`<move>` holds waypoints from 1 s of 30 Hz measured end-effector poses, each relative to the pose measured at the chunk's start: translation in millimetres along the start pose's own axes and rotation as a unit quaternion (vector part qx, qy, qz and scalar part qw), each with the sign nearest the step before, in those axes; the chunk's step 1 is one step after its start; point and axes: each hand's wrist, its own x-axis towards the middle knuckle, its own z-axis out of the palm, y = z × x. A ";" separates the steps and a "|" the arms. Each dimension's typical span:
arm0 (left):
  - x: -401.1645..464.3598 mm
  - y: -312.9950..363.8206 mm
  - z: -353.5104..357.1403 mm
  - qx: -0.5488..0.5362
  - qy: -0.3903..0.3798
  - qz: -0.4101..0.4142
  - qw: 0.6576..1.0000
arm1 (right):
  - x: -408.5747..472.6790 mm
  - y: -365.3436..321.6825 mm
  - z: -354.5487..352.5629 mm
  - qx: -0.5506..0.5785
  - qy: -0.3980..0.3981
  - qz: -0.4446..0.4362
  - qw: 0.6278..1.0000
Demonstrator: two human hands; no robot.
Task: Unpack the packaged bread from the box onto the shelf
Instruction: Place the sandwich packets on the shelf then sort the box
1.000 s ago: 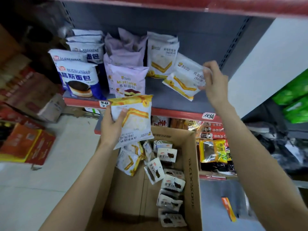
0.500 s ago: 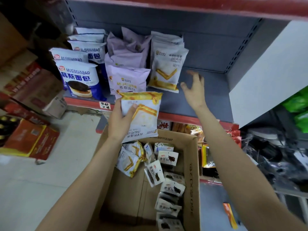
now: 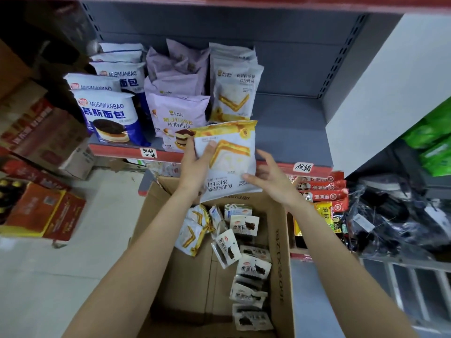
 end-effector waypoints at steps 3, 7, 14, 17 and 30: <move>-3.7 2.8 3.1 -0.091 -0.006 -0.014 0.996 | -6.5 4.0 -6.0 0.025 0.018 0.028 0.999; -14.8 3.0 14.7 -0.225 0.001 -0.051 0.973 | -25.4 3.8 -6.7 0.298 0.087 0.079 0.947; -29.1 -14.9 26.2 -0.065 -0.061 -0.025 0.996 | -16.0 -18.6 -12.4 0.289 0.236 0.016 0.928; -6.4 -34.4 5.2 0.244 -0.023 0.095 0.965 | 7.1 -47.9 -48.1 0.074 0.318 -0.072 0.942; 37.4 -63.2 -33.7 0.515 -0.055 0.138 0.844 | 178.5 -119.6 -16.7 -0.240 0.225 -0.173 0.928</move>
